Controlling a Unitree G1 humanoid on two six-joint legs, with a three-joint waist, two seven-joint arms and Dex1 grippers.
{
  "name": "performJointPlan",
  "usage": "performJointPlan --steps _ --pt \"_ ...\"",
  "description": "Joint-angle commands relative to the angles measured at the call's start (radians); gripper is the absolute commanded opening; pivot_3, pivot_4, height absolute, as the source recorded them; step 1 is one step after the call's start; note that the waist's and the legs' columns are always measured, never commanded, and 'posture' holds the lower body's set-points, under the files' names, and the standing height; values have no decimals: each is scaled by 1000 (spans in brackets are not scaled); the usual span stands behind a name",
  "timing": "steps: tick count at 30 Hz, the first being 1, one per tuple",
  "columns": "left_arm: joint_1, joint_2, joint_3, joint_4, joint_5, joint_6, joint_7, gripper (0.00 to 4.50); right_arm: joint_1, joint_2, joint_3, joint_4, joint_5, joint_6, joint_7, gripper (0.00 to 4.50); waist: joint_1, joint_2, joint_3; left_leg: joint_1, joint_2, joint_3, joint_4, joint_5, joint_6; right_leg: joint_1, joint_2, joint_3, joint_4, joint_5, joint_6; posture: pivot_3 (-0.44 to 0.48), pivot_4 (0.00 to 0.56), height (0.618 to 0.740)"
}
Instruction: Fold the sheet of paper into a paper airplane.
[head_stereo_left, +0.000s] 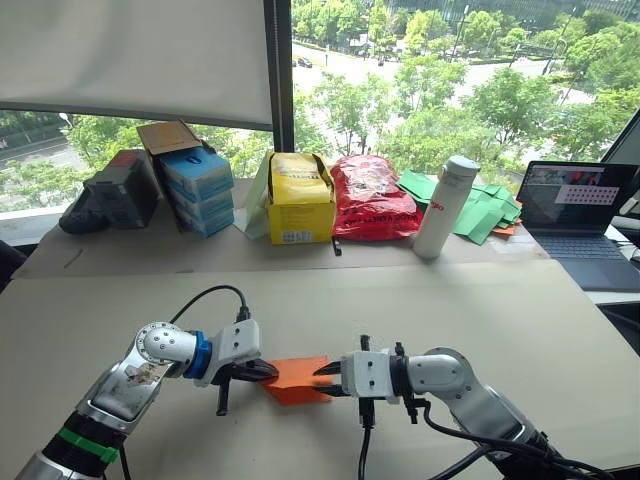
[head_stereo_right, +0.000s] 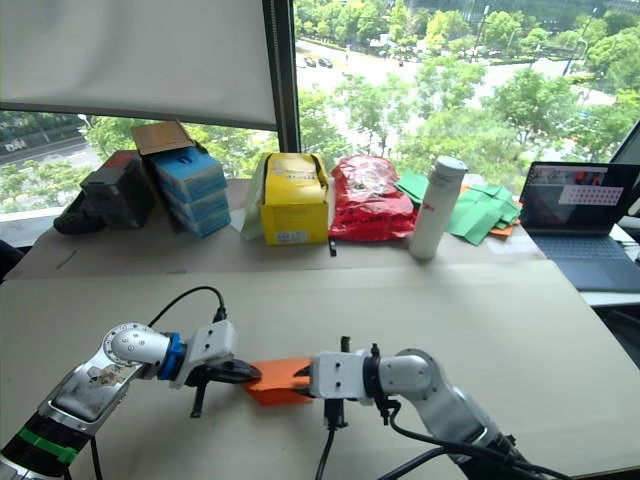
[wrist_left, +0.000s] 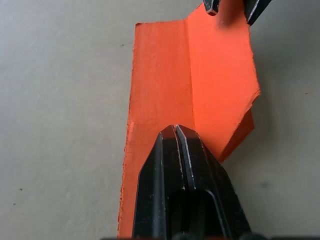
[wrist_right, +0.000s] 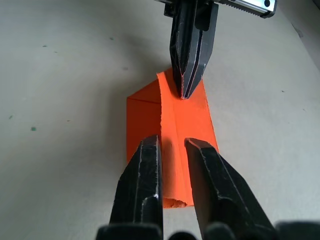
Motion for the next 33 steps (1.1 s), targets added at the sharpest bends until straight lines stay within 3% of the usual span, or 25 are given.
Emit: performJointPlan --steps 1,16,33 --pt "-14 14 12 -39 -11 -1 -2 0 -23 14 0 -1 7 -21 5 48 0 0 0 0 0 0 0 0 0 0 0 0 0 0 0 0 150 740" --pt "8 40 -12 48 52 -109 -15 0 -88 74 1 76 38 140 24 48 -1 0 0 1 0 0 0 0 0 0 0 0 0 0 0 0 150 740" --pt "4 75 22 167 81 -206 1 0 -168 119 61 231 -41 251 -14 48 -3 0 0 3 0 0 0 0 0 1 0 0 1 0 0 0 150 740"
